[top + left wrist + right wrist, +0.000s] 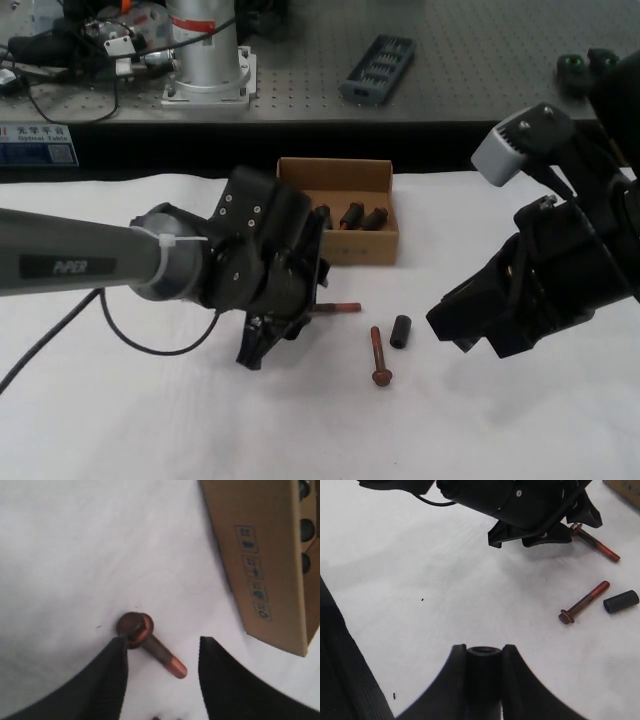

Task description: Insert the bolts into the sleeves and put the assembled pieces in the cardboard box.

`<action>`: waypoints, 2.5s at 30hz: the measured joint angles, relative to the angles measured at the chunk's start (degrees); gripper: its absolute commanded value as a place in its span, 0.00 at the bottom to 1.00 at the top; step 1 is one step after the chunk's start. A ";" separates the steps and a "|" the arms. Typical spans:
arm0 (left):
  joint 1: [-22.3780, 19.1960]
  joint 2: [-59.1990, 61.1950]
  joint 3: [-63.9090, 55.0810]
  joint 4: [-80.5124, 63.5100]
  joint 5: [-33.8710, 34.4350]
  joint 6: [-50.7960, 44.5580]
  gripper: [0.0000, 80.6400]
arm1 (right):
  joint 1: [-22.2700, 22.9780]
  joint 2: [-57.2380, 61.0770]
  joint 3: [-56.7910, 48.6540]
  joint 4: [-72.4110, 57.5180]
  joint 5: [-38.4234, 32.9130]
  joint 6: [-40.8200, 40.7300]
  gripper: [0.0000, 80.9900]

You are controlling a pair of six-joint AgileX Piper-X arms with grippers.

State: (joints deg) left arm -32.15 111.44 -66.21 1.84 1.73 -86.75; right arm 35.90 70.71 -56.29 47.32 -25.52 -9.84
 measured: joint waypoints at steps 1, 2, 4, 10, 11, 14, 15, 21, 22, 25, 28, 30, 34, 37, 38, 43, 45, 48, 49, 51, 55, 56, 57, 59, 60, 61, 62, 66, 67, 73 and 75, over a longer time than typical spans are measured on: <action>0.00 0.19 -0.19 -0.73 -0.40 0.00 0.41 | 0.00 0.00 0.00 0.00 0.00 0.00 0.03; 0.00 0.50 -0.55 -1.29 -0.48 -0.14 0.41 | 0.00 0.00 0.00 0.00 0.03 0.00 0.03; 0.00 1.76 -1.56 -2.55 -0.44 -0.66 0.41 | 0.00 0.00 0.00 0.00 0.03 0.00 0.03; 0.00 3.02 -2.97 -2.96 -0.56 -0.84 0.40 | -0.11 0.00 0.00 0.00 0.03 0.00 0.03; 0.00 3.02 -3.03 -2.96 -0.69 -0.84 0.40 | -0.11 0.00 0.00 0.00 0.03 0.00 0.03; 0.00 3.02 -2.99 -2.83 -0.68 -0.94 0.40 | -0.11 0.00 0.00 0.00 0.03 0.00 0.03; 0.00 3.02 -2.99 -2.83 -0.68 -0.90 0.40 | -0.11 0.00 0.00 0.00 0.03 0.00 0.03; 0.00 4.24 -3.23 -2.96 -0.68 -2.12 0.40 | -0.11 0.00 0.00 0.00 0.03 0.00 0.03; 0.00 4.24 -3.22 -2.96 -0.68 -2.16 0.40 | -0.11 0.00 0.00 0.00 0.03 0.00 0.03; 0.00 4.28 -3.33 -2.96 -0.68 -2.16 0.40 | -0.11 0.00 0.00 0.00 0.03 0.00 0.03; 0.00 4.80 -3.61 -2.96 -0.68 -2.63 0.39 | -0.11 0.00 0.00 0.00 0.03 0.00 0.03; 0.00 4.92 -3.75 -2.96 -0.68 -3.12 0.34 | -0.11 0.00 0.00 0.00 0.03 0.00 0.03; 0.00 5.61 -3.87 -3.10 -0.68 -3.67 0.23 | -0.11 0.00 0.00 0.00 0.03 0.00 0.03; 0.00 5.74 -3.87 -3.25 -0.68 -4.77 0.11 | -0.11 0.00 0.00 0.00 0.03 0.00 0.03; 0.00 5.74 -3.87 -3.25 -0.68 -4.80 0.07 | -0.11 0.00 0.00 0.00 -0.03 0.00 0.03; 0.00 6.08 -4.00 -3.31 -0.28 -7.11 0.01 | -0.11 0.00 0.00 0.00 -0.12 0.00 0.03; 0.00 6.08 -4.00 -3.31 -0.28 -7.26 0.01 | -0.11 0.00 0.00 0.00 -0.12 0.00 0.03; 0.00 6.08 -4.00 -3.31 -0.28 -7.22 0.01 | -0.11 0.00 0.00 0.00 -0.12 0.00 0.03; 0.00 6.08 -4.00 -3.31 -0.14 -7.22 0.01 | -0.11 0.00 0.00 0.00 -0.12 0.00 0.03; 0.00 6.08 -4.00 -3.31 0.33 -7.28 0.01 | -0.11 0.00 0.00 0.00 -0.12 0.00 0.03; 0.44 6.08 -4.00 -3.31 1.38 -7.28 0.01 | -0.11 0.00 0.00 0.00 -0.12 0.00 0.03; 0.58 6.08 -4.12 -3.31 1.98 -7.28 0.01 | -0.11 0.00 0.00 0.00 -0.12 0.00 0.03; 0.70 6.08 -4.12 -3.31 2.53 -7.28 0.01 | -0.11 0.00 0.00 0.00 -0.12 0.00 0.03; 0.82 6.08 -4.12 -3.31 3.51 -7.28 0.01 | -0.11 0.00 0.00 0.00 -0.12 0.00 0.03; 0.88 6.08 -4.12 -3.31 3.95 -7.28 0.01 | -0.11 0.00 0.00 0.00 -0.12 0.00 0.03; 0.85 6.08 -4.12 -3.31 4.29 -7.28 0.01 | -0.11 0.00 0.00 0.00 -0.12 0.00 0.03; 1.01 6.08 -4.12 -3.31 4.55 -7.28 0.01 | -0.11 0.00 0.00 0.00 -0.12 0.00 0.03; 1.19 6.08 -4.12 -3.31 5.38 -5.50 0.01 | -0.24 0.00 0.00 0.00 -0.12 0.00 0.03; 1.18 5.88 -4.12 -3.31 5.48 -5.50 0.01 | -0.41 0.00 0.00 0.00 -0.17 0.00 0.03; 2.17 3.46 -4.12 4.63 7.32 5.71 0.01 | -2.59 0.00 0.00 0.00 -0.26 0.00 0.03; 3.49 2.02 -4.12 8.88 7.85 13.51 0.01 | -3.34 0.00 0.00 0.00 -0.31 0.00 0.03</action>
State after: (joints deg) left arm -28.66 113.46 -70.34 10.72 9.58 -73.24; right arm 32.57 70.71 -56.29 47.32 -25.83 -9.84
